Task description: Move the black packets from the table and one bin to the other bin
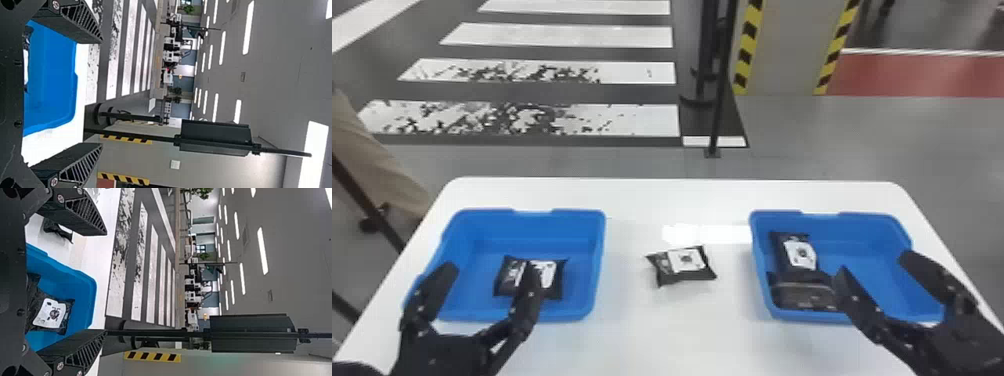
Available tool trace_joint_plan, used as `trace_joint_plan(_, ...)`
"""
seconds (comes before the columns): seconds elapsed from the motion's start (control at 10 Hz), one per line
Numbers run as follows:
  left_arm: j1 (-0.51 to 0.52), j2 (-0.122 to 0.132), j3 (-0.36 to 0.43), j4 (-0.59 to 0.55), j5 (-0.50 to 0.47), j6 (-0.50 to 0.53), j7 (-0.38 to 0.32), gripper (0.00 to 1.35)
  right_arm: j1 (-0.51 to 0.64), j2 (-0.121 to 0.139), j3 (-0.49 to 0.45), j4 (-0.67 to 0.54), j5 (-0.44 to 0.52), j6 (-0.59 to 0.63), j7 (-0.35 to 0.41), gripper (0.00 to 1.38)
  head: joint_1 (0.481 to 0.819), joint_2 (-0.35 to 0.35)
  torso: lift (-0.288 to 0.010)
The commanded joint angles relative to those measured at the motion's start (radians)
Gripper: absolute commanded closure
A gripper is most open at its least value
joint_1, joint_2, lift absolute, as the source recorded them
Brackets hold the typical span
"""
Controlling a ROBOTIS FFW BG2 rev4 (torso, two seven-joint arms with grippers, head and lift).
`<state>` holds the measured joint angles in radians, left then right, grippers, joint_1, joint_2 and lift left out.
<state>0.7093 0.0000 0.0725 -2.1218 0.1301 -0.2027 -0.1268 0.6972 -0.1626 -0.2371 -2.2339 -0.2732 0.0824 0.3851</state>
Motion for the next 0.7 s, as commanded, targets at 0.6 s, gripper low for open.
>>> trace_joint_plan(0.6,0.000,-0.003,-0.001,0.002,0.001,0.004,0.010,0.09,-0.086,-0.006,0.032,0.090,-0.026,0.060,-0.040,0.14,0.695,-0.035,-0.110)
